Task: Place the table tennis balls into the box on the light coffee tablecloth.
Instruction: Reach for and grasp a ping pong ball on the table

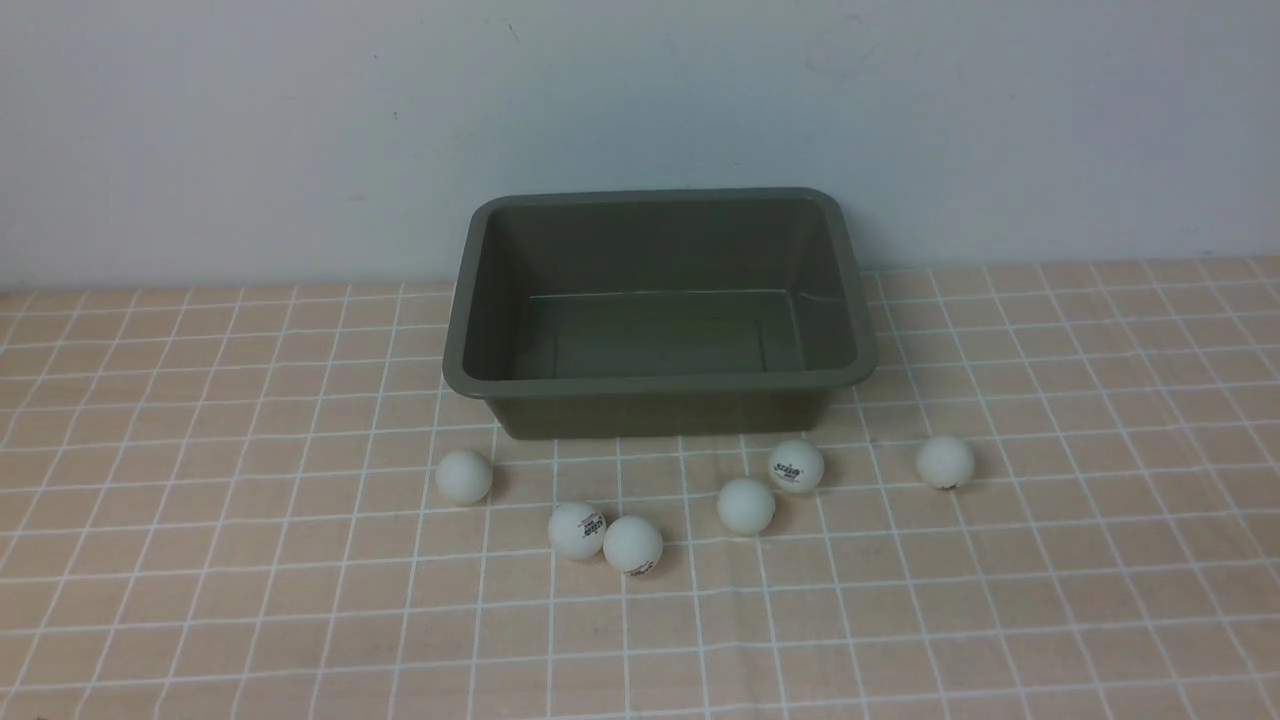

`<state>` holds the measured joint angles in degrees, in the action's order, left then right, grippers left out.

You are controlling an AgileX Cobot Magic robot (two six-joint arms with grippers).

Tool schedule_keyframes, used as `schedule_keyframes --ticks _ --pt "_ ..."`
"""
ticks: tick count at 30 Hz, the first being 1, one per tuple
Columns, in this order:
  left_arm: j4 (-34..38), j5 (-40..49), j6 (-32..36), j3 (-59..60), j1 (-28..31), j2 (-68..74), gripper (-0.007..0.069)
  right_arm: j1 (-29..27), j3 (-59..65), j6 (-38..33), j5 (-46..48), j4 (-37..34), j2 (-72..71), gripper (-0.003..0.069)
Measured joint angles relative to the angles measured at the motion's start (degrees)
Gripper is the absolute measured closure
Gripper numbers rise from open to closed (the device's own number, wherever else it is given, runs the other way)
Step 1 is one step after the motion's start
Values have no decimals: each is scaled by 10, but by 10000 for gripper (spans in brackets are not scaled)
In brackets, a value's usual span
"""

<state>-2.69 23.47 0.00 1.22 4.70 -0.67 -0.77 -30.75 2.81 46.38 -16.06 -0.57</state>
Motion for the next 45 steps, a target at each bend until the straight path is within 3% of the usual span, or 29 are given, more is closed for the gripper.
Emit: schedule_keyframes --ticks 7,12,23,29,34,36,37,40,45 --pt "8 -9 -7 1 0 0 421 0 0 -2 -9 -2 0 177" --pt "132 -79 -70 5 0 0 421 0 0 -3 0 -2 0 177" --pt "338 -202 -108 -2 -2 0 421 0 0 -4 19 -4 0 177" --pt "332 -106 -41 -111 -29 0 421 0 0 -6 44 -23 7 177" --pt "318 59 112 -249 -40 55 421 0 0 -31 49 -43 21 177" --pt "312 86 145 -267 -40 79 421 0 0 -45 49 -55 27 177" --pt "295 126 183 -294 -40 117 421 0 0 -72 53 -85 35 177" --pt "271 168 212 -322 -40 173 421 0 0 -139 56 -142 55 177" --pt "253 188 225 -352 -40 260 421 0 -2 -340 80 -285 149 177"
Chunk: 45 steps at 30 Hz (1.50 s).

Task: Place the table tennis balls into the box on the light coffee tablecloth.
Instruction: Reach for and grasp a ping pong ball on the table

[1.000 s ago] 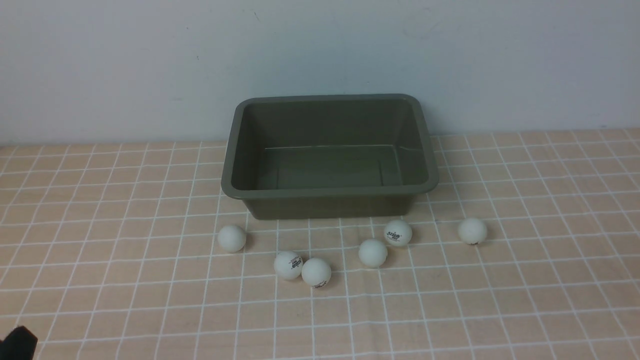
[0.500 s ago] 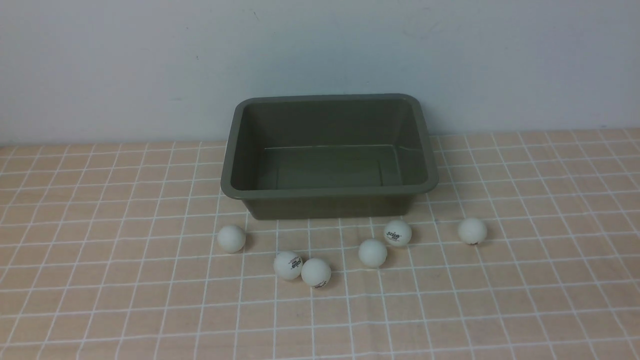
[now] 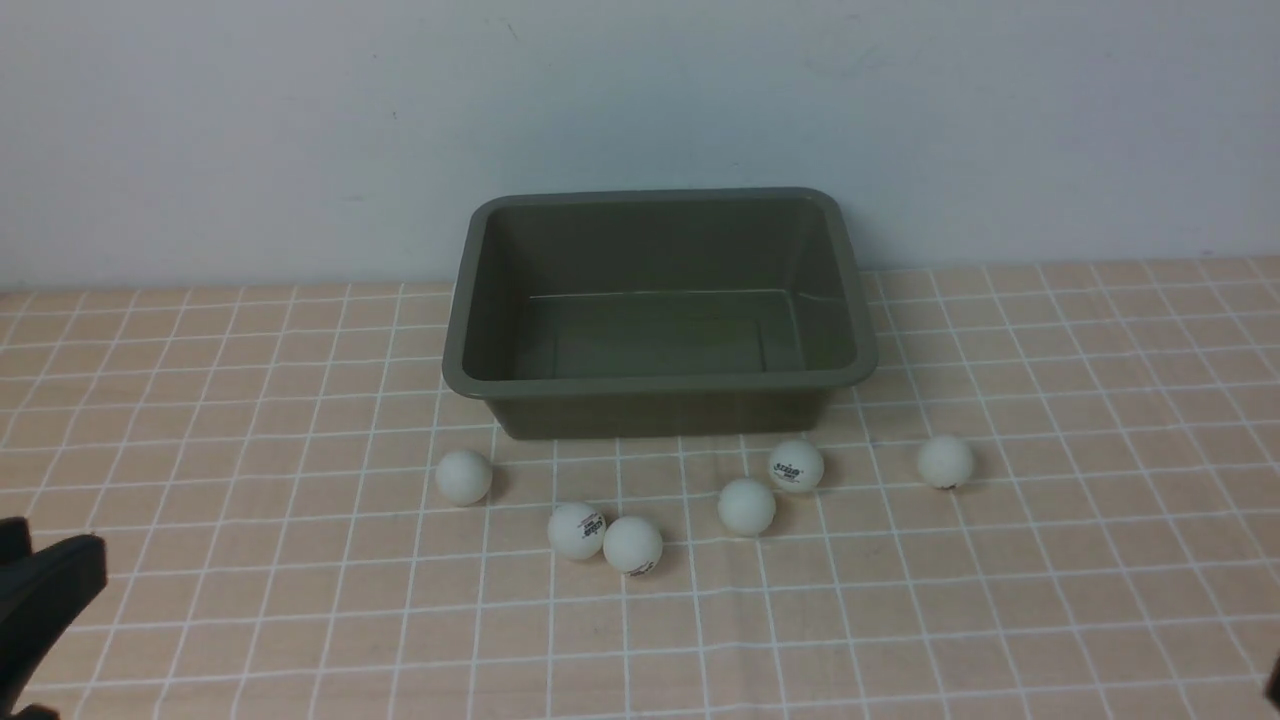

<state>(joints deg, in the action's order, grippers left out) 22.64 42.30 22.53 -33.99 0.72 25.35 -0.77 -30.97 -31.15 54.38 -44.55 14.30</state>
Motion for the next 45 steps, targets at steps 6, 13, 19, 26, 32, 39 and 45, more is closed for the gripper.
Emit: schedule_keyframes --ticks 6,13,19,26,32,39,45 --pt "-3 -9 5 -10 0 59 421 0 -10 -134 -10 -20 166 177" --pt "-6 -51 23 -11 0 64 420 0 -79 -173 -67 64 319 177" --pt "13 -57 26 -11 0 64 418 0 -177 -175 -59 110 492 177" --pt "19 -57 26 -11 0 64 418 7 -264 -162 -61 113 660 146" --pt "19 -57 26 -11 0 64 418 22 -339 -154 -63 127 773 130" --pt "19 -57 26 -11 0 64 418 63 -430 -100 -57 203 891 129" --pt "37 -57 26 -11 0 64 418 68 -464 -62 -57 237 951 129"
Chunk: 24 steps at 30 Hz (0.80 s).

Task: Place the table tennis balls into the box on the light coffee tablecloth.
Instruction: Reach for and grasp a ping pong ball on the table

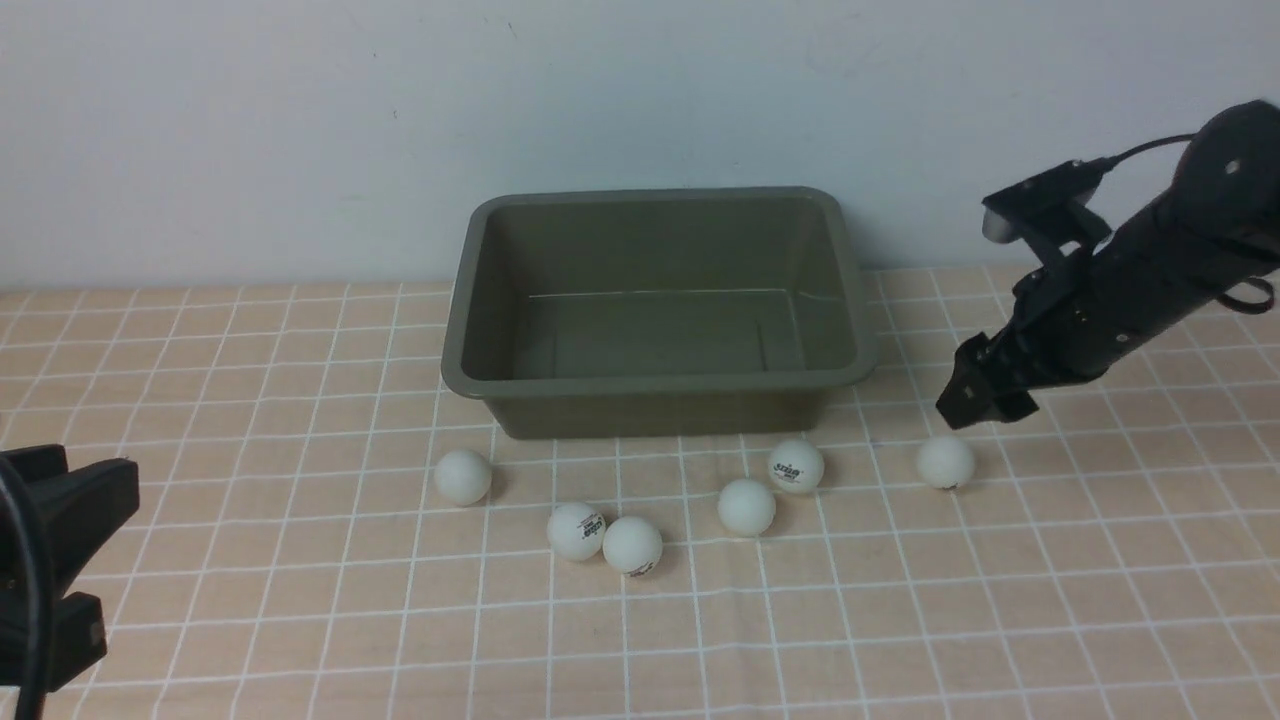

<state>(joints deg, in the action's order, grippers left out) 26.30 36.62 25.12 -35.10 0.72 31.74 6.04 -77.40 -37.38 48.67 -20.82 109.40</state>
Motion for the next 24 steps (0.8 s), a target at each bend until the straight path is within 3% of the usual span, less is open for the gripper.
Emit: schedule_keyframes --ticks 9,14,24 --pt "6 2 0 0 0 0 418 37 -2 14 1 25 38 130" --pt "7 9 0 0 0 0 418 38 -2 34 -10 63 38 151" --pt "8 24 0 0 0 0 418 38 -2 37 -15 63 52 167"
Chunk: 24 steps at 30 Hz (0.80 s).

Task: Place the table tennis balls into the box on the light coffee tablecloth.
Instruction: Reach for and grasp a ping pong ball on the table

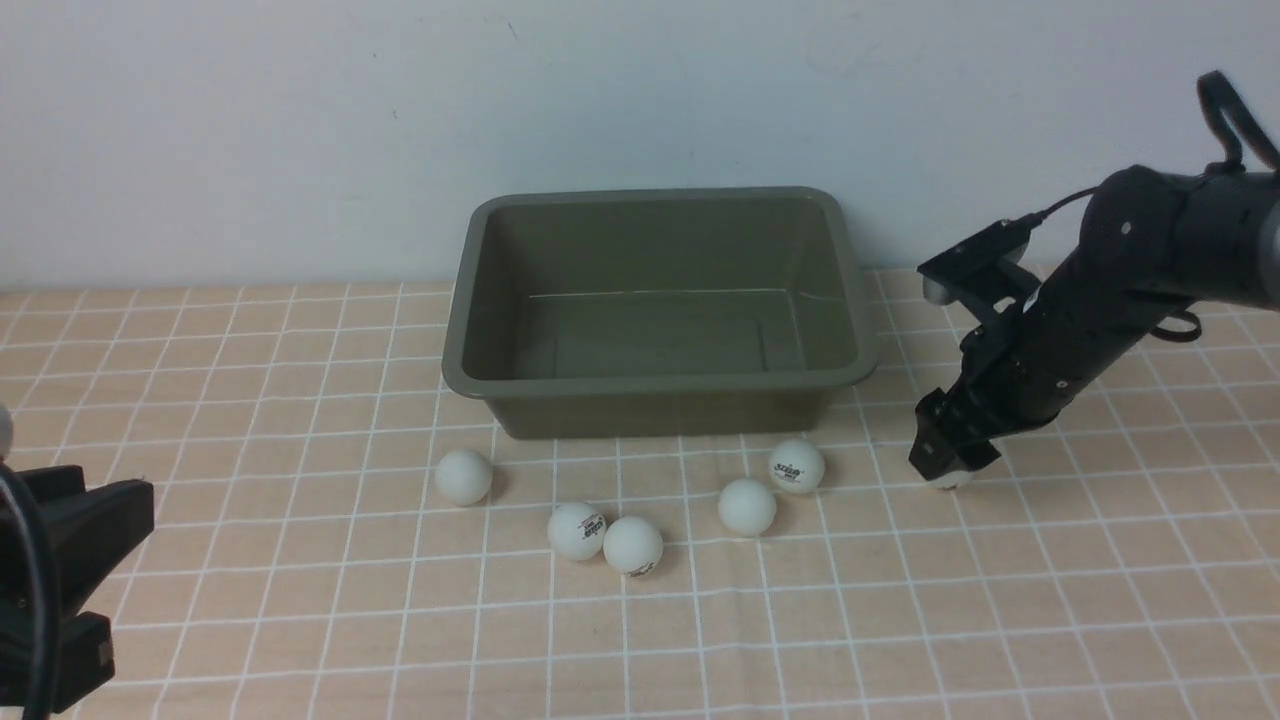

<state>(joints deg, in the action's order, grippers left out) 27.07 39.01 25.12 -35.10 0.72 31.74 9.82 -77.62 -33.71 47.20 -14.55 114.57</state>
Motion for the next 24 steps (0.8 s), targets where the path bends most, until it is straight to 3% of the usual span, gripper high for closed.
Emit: schedule_keyframes --ticks 6,13,24 --pt "0 0 0 0 0 0 418 0 0 6 -4 -1 6 190" --pt "0 0 0 0 0 0 418 0 -1 6 -13 -2 7 323" --pt "0 1 0 0 0 0 418 0 -41 8 12 4 15 323"
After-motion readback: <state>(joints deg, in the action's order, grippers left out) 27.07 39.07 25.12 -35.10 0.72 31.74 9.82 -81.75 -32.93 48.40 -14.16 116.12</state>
